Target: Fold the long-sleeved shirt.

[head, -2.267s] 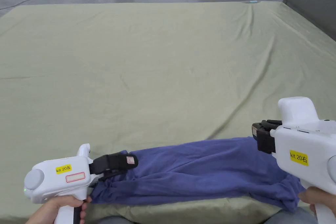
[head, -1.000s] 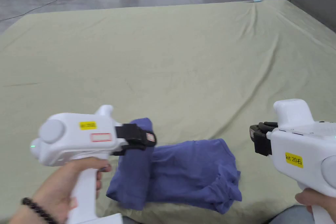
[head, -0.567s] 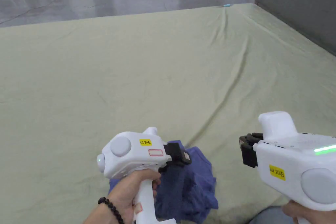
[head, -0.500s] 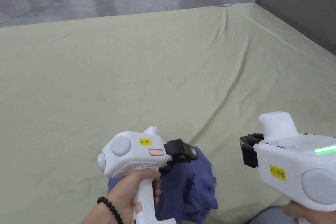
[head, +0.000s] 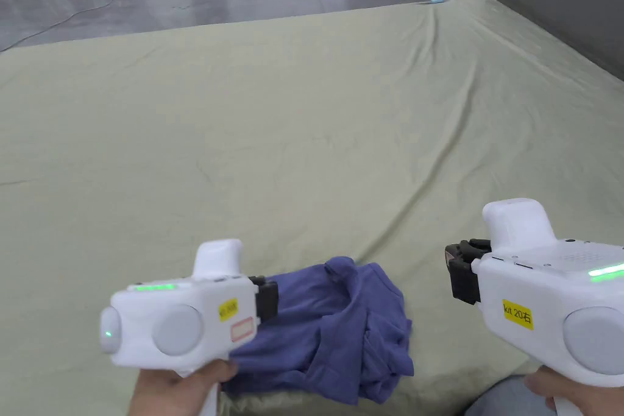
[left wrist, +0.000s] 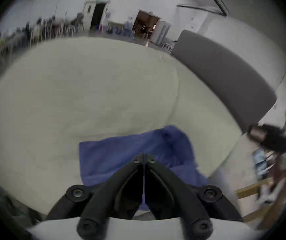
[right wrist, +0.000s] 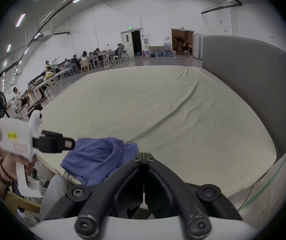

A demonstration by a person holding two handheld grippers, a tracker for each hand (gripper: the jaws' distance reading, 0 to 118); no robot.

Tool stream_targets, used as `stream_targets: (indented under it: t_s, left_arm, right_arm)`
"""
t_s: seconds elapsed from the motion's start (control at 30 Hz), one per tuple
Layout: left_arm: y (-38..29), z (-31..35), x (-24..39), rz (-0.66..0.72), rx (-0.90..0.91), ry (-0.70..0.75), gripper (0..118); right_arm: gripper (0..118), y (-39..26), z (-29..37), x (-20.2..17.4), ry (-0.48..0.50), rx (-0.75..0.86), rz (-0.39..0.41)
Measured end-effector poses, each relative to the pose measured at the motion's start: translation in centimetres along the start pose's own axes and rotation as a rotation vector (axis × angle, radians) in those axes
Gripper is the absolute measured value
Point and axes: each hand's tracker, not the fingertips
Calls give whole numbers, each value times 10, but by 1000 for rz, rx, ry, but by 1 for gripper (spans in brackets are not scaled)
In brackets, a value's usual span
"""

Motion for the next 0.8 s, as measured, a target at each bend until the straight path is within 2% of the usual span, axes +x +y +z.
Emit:
stream_targets:
  t_s: [0.1, 0.27, 0.4, 0.53, 0.67, 0.73, 0.8]
  left_arm:
    - [-10, -31, 10, 35, 66, 44, 0]
    - [-24, -67, 49, -56, -8, -37, 0]
    - [-44, -81, 100, -22, 7, -90, 0]
    - [-56, -124, 125, -6, 10, -111, 0]
    - [-60, -128, 140, -21, 34, -103, 0]
    - [-50, -126, 140, -40, -14, -104, 0]
    - [-35, -110, 130, -4, -13, -164, 0]
  right_arm:
    - [0, -1, -2, -1, 13, -3, -2]
    - [0, -7, -2, 2, 39, -8, -4]
    - [0, -11, 1, 8, 41, -6, -20]
    - [0, -13, 2, 17, 29, -9, -31]
    - [0, -14, 3, 24, 12, -7, -50]
    - [0, -14, 2, 25, 6, -9, -51]
    - [0, -13, 2, 24, 8, -7, -53]
